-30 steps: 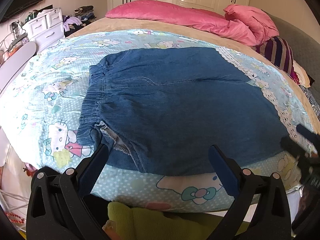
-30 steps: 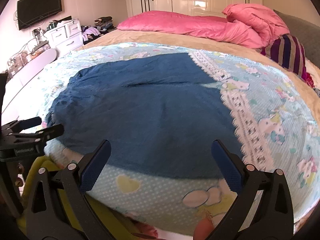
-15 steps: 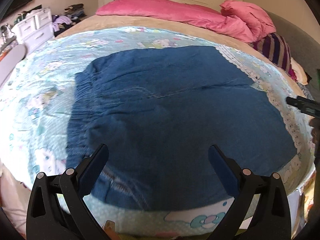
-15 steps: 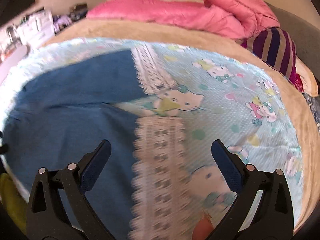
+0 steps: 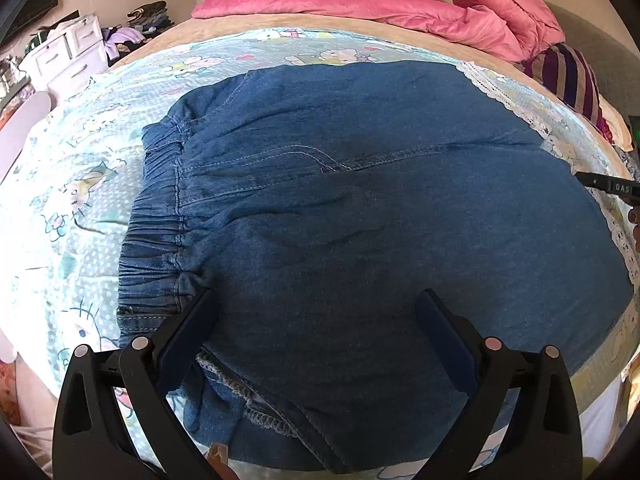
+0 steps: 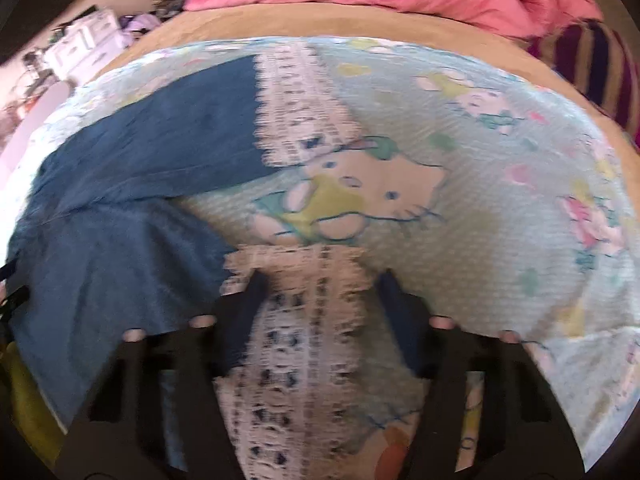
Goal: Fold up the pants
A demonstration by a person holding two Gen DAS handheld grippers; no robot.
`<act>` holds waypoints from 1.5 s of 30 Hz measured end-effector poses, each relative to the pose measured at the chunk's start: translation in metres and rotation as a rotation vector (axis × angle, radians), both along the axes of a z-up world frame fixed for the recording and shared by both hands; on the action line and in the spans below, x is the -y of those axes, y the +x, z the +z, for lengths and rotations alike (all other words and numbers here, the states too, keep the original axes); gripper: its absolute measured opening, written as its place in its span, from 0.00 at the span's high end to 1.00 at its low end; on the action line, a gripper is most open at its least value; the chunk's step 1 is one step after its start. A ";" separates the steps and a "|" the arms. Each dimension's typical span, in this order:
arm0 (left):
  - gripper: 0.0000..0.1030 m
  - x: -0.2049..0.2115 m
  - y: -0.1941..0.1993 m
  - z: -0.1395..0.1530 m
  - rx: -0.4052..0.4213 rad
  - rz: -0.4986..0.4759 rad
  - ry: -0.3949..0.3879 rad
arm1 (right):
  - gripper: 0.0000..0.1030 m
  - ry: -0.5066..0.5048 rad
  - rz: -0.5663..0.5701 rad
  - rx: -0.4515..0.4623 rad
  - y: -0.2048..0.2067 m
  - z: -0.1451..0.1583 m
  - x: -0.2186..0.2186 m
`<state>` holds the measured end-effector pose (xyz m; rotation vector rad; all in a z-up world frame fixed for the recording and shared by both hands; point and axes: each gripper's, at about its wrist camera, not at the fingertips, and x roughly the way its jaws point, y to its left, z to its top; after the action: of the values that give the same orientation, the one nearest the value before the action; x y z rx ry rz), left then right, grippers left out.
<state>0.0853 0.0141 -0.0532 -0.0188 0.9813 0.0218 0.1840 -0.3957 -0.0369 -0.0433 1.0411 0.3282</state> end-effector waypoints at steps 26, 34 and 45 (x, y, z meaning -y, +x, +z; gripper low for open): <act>0.04 -0.005 0.006 0.005 -0.070 -0.021 -0.041 | 0.40 -0.071 0.051 0.095 -0.050 0.015 -0.034; 0.04 -0.009 0.000 0.003 -0.049 -0.061 -0.054 | 0.37 -0.135 0.006 0.062 -0.045 0.007 -0.045; 0.04 -0.050 -0.007 0.066 0.120 -0.021 -0.163 | 0.23 0.002 0.172 0.238 -0.040 0.077 -0.126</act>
<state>0.0782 0.0645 0.0125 -0.1576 0.8608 -0.0779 0.1436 -0.2697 0.0401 -0.1672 0.8026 0.4682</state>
